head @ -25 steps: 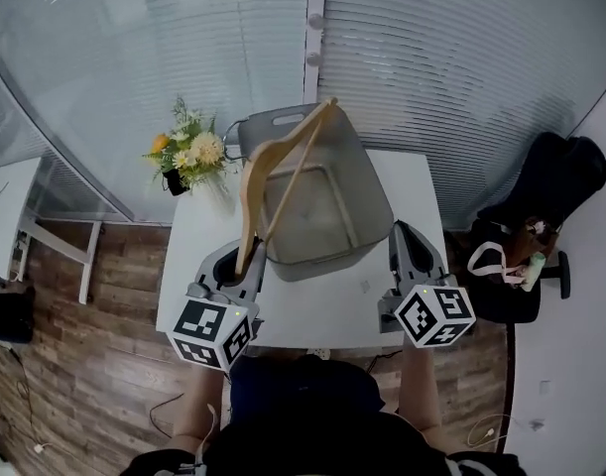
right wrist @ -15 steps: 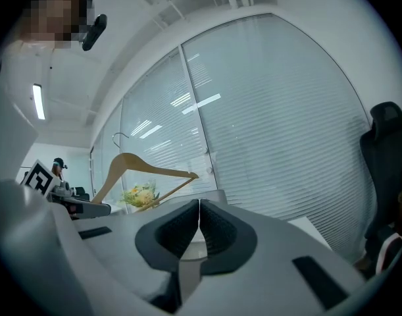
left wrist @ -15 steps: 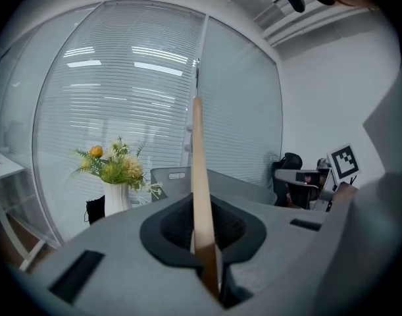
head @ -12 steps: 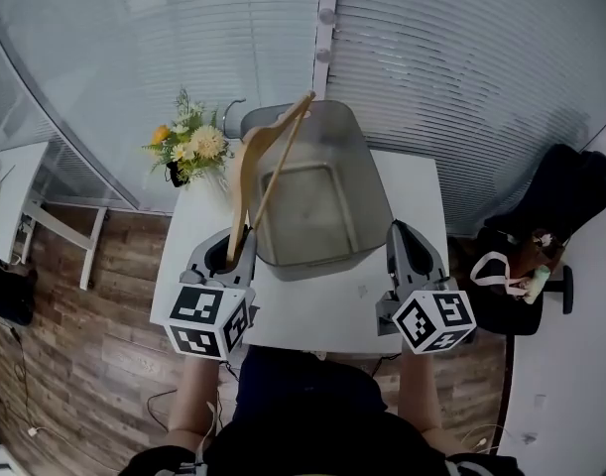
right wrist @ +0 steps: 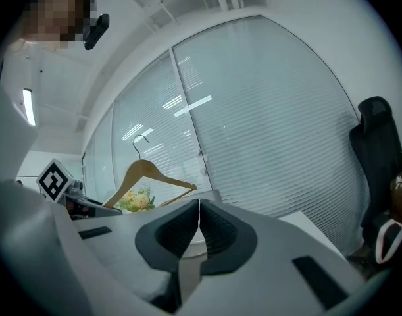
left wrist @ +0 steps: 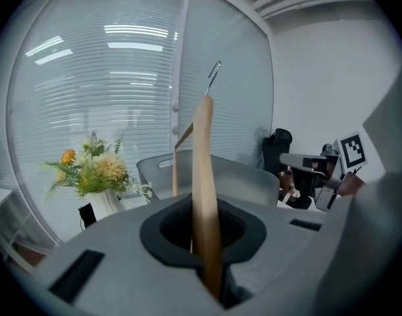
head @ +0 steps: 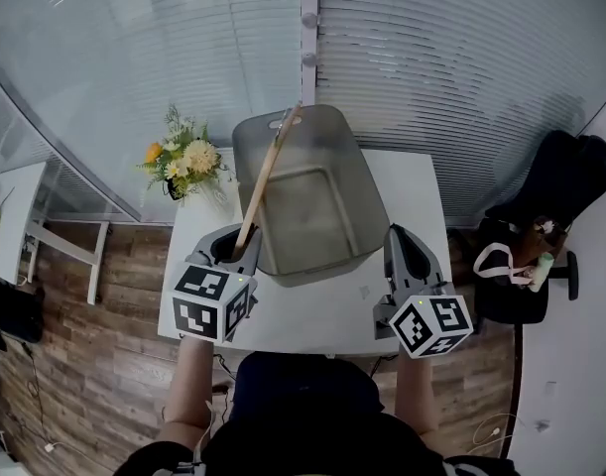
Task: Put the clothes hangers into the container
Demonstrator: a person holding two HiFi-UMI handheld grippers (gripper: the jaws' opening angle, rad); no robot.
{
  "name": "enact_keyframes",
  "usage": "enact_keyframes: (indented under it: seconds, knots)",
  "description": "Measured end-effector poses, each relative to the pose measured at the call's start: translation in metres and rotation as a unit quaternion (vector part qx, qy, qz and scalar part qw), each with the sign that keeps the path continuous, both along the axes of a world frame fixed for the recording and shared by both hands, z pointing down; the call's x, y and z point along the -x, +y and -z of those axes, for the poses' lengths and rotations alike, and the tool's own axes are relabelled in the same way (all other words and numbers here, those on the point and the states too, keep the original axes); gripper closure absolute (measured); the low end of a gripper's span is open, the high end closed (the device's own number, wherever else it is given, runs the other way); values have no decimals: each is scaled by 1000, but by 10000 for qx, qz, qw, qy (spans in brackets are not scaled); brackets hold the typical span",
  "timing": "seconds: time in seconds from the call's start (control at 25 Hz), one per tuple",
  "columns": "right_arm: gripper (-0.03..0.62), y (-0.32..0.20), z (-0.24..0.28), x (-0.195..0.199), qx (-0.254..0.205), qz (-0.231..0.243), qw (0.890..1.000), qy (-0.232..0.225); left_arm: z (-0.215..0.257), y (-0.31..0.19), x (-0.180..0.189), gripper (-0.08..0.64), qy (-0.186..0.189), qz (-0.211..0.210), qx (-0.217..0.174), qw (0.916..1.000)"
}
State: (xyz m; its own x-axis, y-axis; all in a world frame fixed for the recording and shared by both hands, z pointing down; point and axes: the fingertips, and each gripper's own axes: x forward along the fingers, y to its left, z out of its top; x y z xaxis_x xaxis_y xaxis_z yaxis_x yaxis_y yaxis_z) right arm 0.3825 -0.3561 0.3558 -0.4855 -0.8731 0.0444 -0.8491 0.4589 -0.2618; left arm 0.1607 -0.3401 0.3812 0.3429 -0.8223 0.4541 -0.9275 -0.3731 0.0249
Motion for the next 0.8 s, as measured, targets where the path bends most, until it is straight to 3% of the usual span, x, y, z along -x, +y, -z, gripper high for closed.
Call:
enact_keyframes:
  seconds: [0.2,0.4,0.8]
  knots:
    - [563,6,0,3,55,-58,10000,-41,-7,-5,-4,531,-746,-222,33,9970]
    - [563,9,-1,2,113,-169,9998,-80,-16,-9,-3,531,-1640,-630,258,9841]
    - [563,17,-4,-2,179,-302,9993,-124,-24,-17,-4,532,-2577,-1139,445,9585]
